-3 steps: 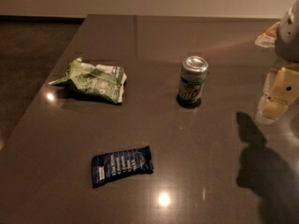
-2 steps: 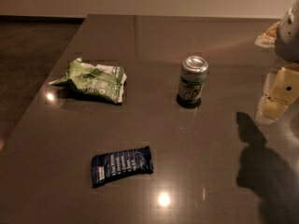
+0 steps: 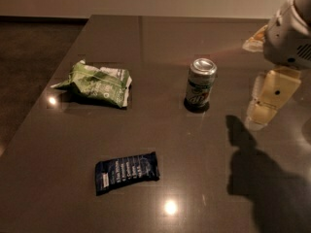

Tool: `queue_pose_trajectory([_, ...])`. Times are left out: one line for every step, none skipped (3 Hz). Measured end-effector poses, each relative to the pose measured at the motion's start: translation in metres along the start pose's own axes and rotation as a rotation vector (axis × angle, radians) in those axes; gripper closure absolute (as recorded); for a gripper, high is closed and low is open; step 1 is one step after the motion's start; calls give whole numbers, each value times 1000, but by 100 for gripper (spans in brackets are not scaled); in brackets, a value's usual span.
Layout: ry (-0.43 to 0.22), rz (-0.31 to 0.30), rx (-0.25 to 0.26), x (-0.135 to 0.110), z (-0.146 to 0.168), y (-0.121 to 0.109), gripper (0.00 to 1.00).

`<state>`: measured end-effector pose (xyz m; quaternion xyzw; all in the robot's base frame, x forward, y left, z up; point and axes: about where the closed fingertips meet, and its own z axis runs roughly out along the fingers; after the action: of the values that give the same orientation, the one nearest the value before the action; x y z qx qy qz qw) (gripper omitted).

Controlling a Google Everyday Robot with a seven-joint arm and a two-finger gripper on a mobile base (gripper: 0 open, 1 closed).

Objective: Pick rxbar blueberry

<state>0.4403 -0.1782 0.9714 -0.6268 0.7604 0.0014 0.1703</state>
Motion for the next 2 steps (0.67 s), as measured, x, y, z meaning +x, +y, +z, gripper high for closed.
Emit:
queue_pose_trajectory([-73,-78,-34,-32,13,20,0])
queue_pose_trajectory([-124,-164,-53,-60,30,46,0])
